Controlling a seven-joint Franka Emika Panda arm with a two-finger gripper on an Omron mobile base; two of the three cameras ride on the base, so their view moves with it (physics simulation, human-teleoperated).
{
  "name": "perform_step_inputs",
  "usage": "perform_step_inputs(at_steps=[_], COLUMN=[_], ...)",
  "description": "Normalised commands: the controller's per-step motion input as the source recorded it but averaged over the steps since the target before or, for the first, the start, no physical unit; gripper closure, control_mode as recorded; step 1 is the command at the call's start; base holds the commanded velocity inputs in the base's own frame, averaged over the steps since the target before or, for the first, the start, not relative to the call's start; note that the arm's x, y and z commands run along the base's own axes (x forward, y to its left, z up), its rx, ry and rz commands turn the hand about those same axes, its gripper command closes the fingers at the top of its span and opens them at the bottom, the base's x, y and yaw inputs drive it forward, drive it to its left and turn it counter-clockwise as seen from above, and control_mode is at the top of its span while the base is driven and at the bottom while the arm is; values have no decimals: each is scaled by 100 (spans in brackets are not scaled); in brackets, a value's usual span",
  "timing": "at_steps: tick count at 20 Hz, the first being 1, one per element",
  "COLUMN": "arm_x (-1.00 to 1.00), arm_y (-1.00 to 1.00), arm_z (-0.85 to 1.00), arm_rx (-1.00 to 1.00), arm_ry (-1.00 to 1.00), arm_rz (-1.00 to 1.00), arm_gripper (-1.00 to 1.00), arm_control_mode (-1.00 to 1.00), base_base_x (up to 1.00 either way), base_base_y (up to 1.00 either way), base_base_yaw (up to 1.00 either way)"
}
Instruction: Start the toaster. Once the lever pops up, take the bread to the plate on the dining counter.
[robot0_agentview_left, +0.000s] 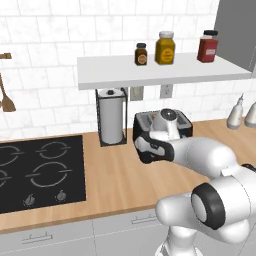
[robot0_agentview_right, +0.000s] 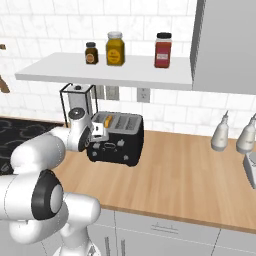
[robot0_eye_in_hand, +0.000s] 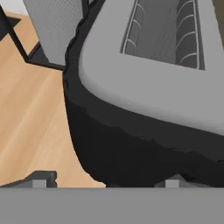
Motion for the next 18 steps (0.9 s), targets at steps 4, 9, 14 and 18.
perform_step_inputs(at_steps=[4,9,14,18], arm_x=[-15,-42,-50,-61], arm_y=[0,0,0,0], arm_z=[-94,-100,-100,-100], arm_rx=[0,0,0,0], arm_ry=[0,0,0,0], arm_rz=[0,-2,-8,-11], arm_gripper=[-100,-100,-100,-100], arm_control_mode=[-100,-100,-100,-100], base_base_x=[0,0,0,0], base_base_y=[0,0,0,0], base_base_yaw=[0,0,0,0])
